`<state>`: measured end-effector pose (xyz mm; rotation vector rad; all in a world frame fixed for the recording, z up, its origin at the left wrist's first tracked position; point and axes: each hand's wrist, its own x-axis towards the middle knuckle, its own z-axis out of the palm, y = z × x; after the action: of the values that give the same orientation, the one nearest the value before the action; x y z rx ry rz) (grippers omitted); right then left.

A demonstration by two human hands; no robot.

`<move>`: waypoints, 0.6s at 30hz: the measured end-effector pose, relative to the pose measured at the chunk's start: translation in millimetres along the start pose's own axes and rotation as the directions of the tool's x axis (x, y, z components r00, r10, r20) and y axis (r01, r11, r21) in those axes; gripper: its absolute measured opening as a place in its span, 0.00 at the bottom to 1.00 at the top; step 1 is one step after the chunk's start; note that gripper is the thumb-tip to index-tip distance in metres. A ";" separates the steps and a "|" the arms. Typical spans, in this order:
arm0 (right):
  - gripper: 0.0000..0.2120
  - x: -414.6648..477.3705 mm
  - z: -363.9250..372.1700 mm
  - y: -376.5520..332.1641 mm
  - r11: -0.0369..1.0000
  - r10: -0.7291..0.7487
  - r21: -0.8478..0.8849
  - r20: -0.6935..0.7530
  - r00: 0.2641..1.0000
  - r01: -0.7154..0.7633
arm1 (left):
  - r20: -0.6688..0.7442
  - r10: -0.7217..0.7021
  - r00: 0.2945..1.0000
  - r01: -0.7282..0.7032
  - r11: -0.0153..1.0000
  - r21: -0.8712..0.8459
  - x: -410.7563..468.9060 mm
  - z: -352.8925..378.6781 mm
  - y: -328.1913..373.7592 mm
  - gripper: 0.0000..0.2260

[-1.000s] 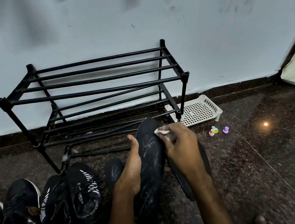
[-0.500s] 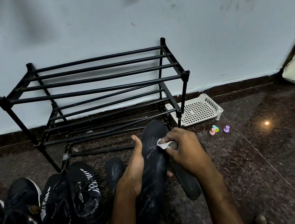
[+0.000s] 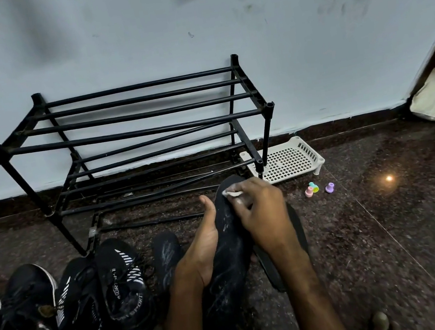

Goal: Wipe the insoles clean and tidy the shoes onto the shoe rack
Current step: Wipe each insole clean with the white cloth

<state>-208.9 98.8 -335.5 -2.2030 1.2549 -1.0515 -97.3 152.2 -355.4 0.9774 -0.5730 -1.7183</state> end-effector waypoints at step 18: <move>0.07 3.8 -6.6 8.0 0.996 0.028 -0.088 0.050 0.998 -0.023 | -0.002 -0.029 1.000 0.029 0.994 -0.101 1.9 1.0 -0.4 0.43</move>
<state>-217.3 91.6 -334.8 -2.2573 1.3265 -0.9409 -98.6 150.5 -355.8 0.9211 -0.4669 -1.7534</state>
